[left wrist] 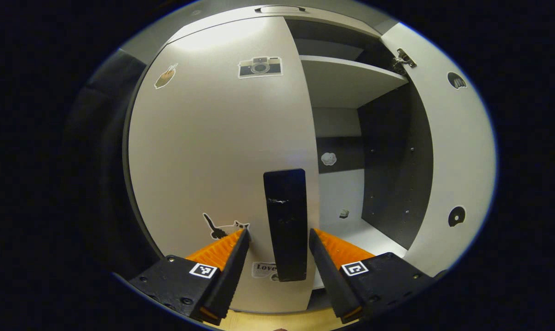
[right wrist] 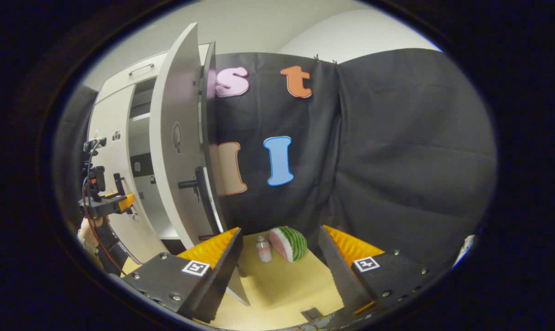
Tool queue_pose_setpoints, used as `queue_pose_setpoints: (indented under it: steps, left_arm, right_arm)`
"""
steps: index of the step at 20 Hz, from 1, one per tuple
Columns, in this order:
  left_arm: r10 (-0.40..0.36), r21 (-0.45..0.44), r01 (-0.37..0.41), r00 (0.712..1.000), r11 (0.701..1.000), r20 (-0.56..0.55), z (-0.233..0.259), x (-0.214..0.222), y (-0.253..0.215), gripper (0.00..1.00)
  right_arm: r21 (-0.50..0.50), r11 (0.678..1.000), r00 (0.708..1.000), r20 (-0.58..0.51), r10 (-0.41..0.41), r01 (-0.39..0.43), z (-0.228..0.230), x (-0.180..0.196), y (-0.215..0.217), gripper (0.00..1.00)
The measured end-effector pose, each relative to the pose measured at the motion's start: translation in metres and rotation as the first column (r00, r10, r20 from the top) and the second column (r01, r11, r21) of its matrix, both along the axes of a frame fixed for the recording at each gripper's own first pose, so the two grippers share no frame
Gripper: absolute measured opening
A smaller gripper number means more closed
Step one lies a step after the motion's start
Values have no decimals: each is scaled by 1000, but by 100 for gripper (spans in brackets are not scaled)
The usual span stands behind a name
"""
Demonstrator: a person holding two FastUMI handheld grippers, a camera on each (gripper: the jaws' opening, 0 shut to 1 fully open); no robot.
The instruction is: Open the right door of the double-door shoe cabinet with the right hand, and open the left door with the left hand.
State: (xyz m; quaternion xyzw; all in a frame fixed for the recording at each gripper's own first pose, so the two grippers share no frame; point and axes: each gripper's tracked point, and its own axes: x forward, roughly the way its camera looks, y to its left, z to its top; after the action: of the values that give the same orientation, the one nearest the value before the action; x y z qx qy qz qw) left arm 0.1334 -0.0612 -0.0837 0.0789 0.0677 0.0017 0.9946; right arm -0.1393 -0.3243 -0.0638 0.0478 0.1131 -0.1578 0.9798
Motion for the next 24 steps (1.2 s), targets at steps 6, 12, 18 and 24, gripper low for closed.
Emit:
queue_pose_setpoints:
  steps: [6, 12, 18, 24]
  left_arm:
    - [-8, -18, 8, 1000, 1000, 6, -1, 0, -1, 71]
    - [-69, -62, 69, 998, 996, -10, -3, -2, -15, 32]
    - [-109, -87, 106, 994, 991, -31, -4, -11, -15, 24]
    - [-143, -98, 139, 989, 985, -35, -3, -37, -8, 23]
  right_arm:
    - [13, 1000, 1000, -19, 11, -11, -7, -3, 2, 98]
    - [8, 999, 999, -24, 33, -33, -5, -11, 6, 98]
    - [25, 999, 999, -27, 47, -46, -6, -18, 6, 98]
    - [37, 996, 996, -15, 83, -82, 0, -15, 19, 98]
